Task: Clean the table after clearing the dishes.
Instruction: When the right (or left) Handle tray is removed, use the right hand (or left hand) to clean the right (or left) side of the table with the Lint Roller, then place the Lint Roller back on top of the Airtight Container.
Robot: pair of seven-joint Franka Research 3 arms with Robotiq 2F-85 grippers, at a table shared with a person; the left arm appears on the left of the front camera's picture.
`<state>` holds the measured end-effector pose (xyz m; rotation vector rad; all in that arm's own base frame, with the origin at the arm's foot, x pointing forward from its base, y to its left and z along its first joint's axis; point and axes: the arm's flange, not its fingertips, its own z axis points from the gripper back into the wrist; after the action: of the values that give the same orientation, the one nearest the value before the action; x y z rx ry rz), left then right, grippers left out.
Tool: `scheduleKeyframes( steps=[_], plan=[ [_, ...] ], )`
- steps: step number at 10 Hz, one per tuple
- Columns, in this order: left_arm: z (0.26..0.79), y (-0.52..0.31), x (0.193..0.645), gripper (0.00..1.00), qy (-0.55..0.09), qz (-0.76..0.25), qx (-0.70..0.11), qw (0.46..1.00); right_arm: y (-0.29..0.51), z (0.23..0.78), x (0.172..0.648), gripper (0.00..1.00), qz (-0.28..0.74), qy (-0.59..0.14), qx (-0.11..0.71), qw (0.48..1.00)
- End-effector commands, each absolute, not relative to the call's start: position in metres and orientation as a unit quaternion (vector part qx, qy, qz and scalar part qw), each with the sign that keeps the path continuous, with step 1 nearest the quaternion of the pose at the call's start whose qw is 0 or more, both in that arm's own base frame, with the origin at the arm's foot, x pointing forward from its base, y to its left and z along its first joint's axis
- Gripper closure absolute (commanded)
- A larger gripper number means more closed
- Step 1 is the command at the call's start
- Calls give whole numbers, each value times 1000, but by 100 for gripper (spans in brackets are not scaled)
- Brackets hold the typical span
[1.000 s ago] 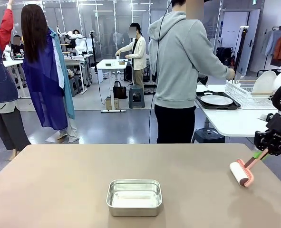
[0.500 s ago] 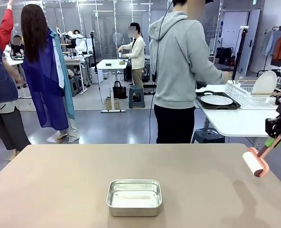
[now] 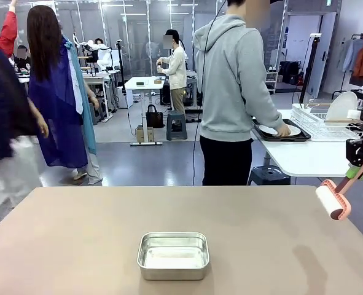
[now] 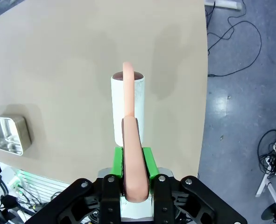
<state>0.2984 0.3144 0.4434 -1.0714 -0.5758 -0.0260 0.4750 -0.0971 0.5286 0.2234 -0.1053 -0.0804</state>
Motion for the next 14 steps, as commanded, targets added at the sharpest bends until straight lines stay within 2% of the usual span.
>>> scheduleKeyframes(
  steps=[1, 11, 13, 14],
  plan=[
    [447, 315, 294, 0, -269, -16, -499, 824, -100, 527, 476, 79, -37, -56, 111, 992],
    [447, 315, 294, 0, -269, -16, -499, 824, -101, 525, 476, 79, -43, -50, 112, 991],
    [447, 315, 294, 0, -269, -16, -499, 824, -17, 573, 473, 79, 142, -103, 63, 982],
    [447, 315, 294, 0, -269, -16, -499, 824, 24, 581, 472, 79, 206, -103, 45, 972]
  ],
)
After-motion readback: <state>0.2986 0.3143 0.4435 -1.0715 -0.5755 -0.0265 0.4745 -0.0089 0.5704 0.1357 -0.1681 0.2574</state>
